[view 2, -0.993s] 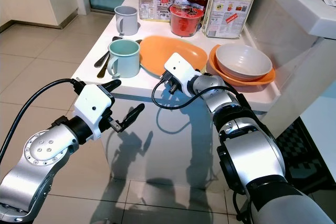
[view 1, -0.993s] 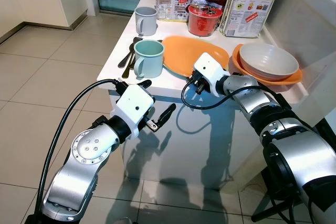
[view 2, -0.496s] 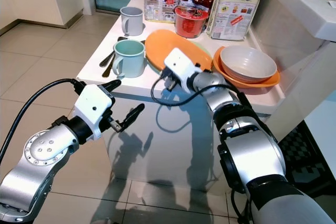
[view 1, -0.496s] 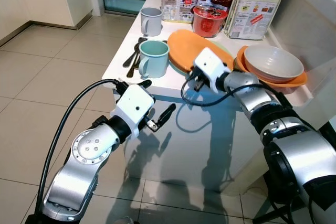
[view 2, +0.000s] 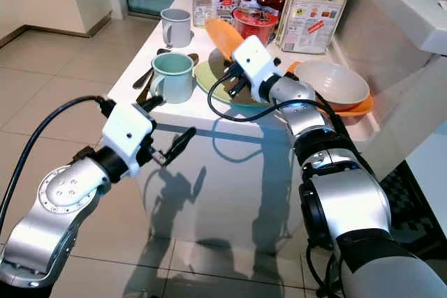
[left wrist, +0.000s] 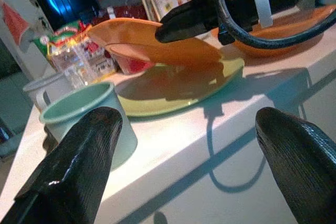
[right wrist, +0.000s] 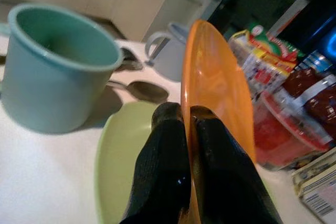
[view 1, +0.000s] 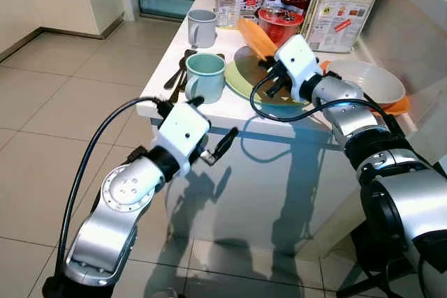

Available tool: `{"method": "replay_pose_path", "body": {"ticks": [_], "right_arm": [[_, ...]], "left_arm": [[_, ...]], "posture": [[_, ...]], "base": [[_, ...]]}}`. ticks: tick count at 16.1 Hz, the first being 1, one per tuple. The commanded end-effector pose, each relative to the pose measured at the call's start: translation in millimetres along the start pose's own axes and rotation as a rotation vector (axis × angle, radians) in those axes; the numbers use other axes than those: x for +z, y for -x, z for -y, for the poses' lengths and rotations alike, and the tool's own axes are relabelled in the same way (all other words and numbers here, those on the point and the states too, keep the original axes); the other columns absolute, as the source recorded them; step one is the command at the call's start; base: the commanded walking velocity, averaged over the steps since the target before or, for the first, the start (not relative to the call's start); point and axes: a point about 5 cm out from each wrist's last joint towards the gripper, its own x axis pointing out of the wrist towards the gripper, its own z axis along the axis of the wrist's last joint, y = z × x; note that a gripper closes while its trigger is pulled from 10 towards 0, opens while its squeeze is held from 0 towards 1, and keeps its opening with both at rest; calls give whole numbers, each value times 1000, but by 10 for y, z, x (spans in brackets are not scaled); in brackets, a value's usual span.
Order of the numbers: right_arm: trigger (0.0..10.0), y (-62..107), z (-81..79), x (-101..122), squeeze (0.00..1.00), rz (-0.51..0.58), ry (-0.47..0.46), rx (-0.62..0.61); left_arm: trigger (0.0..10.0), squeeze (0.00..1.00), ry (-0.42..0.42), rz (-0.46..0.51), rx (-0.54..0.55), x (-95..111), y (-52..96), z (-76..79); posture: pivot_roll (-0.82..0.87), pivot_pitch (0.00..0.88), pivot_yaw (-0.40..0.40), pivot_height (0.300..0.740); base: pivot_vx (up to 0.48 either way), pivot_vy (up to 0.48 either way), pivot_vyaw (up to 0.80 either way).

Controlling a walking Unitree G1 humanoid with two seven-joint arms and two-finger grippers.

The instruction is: Setting the table

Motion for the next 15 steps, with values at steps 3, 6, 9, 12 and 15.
{"method": "replay_pose_path", "body": {"ticks": [3,6,9,12,15], "right_arm": [[0,55,160,131,0,90,28,-62],[0,60,183,201,0,133,73,-80],[0,56,193,271,0,168,136,-99],[0,64,204,349,0,212,220,-127],[0,73,184,411,0,258,293,-129]], "left_arm": [[10000,0,-8,4,0,2,-15,28],[10000,0,-9,13,9,11,-12,25],[10000,0,-11,21,13,19,-28,19],[10000,0,-14,24,15,23,-35,16],[10000,0,-15,28,18,29,-50,9]], "posture": [[26,0,-65,740],[26,0,-64,740],[27,0,-62,740],[27,0,-60,740],[25,0,-57,740]], "base": [[0,0,0],[0,0,0],[0,0,0],[0,0,0],[0,0,0]]}}
